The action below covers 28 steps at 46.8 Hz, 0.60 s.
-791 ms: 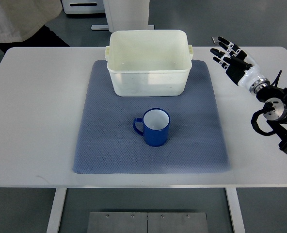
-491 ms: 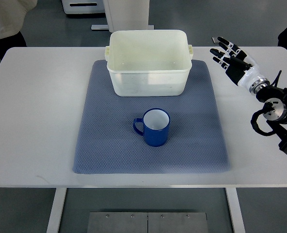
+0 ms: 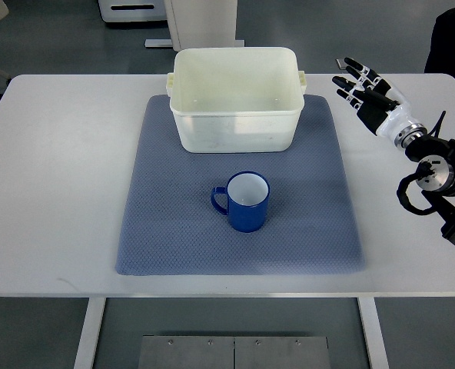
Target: Place cup in box with right hand
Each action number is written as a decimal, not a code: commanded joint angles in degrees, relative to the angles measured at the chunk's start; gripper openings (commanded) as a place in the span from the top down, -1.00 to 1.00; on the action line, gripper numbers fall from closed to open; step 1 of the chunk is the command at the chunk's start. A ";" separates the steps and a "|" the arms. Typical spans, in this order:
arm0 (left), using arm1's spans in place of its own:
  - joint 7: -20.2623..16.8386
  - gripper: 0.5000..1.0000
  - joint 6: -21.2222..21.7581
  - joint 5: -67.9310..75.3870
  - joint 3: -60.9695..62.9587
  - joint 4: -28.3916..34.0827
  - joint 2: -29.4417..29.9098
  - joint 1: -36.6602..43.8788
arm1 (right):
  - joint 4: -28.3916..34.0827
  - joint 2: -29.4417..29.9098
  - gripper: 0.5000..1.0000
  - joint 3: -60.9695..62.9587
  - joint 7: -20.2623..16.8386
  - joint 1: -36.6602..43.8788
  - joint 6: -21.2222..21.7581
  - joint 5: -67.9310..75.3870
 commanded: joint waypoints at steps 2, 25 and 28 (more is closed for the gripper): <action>0.00 -1.00 -0.01 0.00 0.08 -0.01 0.00 0.00 | 0.17 0.23 -1.00 0.00 0.00 -0.09 0.03 0.00; 0.00 -1.00 -0.01 0.00 -0.01 -0.01 0.00 0.00 | 0.08 0.67 -1.00 0.00 0.09 0.09 0.03 0.00; 0.00 -1.00 -0.01 0.00 0.08 -0.01 0.00 0.00 | 0.08 0.67 -1.00 0.09 0.09 0.18 0.03 0.00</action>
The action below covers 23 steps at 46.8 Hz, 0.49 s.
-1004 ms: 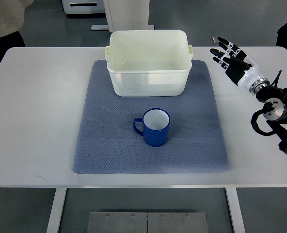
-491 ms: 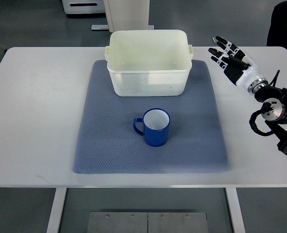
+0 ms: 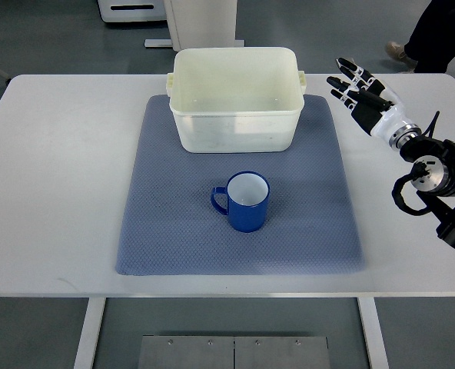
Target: Place cup in box with right hand
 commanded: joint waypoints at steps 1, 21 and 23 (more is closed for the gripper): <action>0.00 -1.00 -0.01 0.00 -0.02 0.01 0.00 0.00 | -0.11 -0.06 -1.00 0.09 0.02 0.08 0.00 0.00; 0.00 -1.00 -0.01 0.00 0.06 0.01 0.00 0.00 | -0.19 -0.06 -1.00 0.17 0.11 0.26 -0.09 0.00; 0.00 -1.00 -0.01 0.00 0.06 0.01 0.00 0.00 | -0.11 -0.06 -1.00 0.09 0.02 0.34 -0.09 0.00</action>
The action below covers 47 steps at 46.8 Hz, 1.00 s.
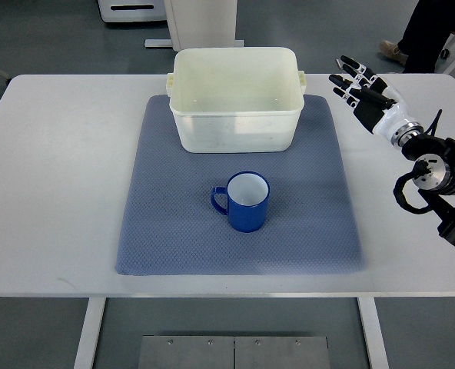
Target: Place cup in box with right hand
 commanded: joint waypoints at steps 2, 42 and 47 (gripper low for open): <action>0.00 -1.00 -0.01 0.00 -0.07 0.01 0.00 0.00 | 0.35 -0.03 -1.00 -0.05 0.04 0.08 0.00 0.00; 0.00 -1.00 -0.01 0.00 0.02 0.01 0.00 0.00 | 25.30 -4.15 -0.99 -1.81 2.77 1.48 5.36 -21.35; 0.00 -1.00 -0.01 0.00 -0.07 0.01 0.00 0.00 | 27.41 -6.17 -0.99 -4.00 3.03 2.36 7.82 -24.60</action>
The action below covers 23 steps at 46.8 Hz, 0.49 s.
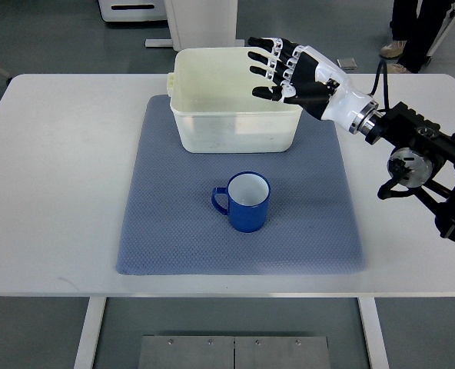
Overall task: Place cup in box with right hand
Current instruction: 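Move the right hand over the blue mug and lower it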
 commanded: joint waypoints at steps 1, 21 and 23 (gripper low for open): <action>0.00 -1.00 0.00 -0.08 -0.05 -0.01 0.00 -0.01 | 1.47 -1.53 -0.99 -1.72 0.22 0.46 1.67 -2.46; 0.00 -1.00 0.00 0.01 0.04 -0.01 0.00 -0.01 | 4.72 -3.20 -0.99 -8.85 1.81 1.87 3.96 -14.42; 0.00 -1.00 0.09 -0.08 -0.05 -0.01 0.00 -0.01 | 4.63 -3.11 -0.98 -9.29 1.81 1.95 3.87 -15.30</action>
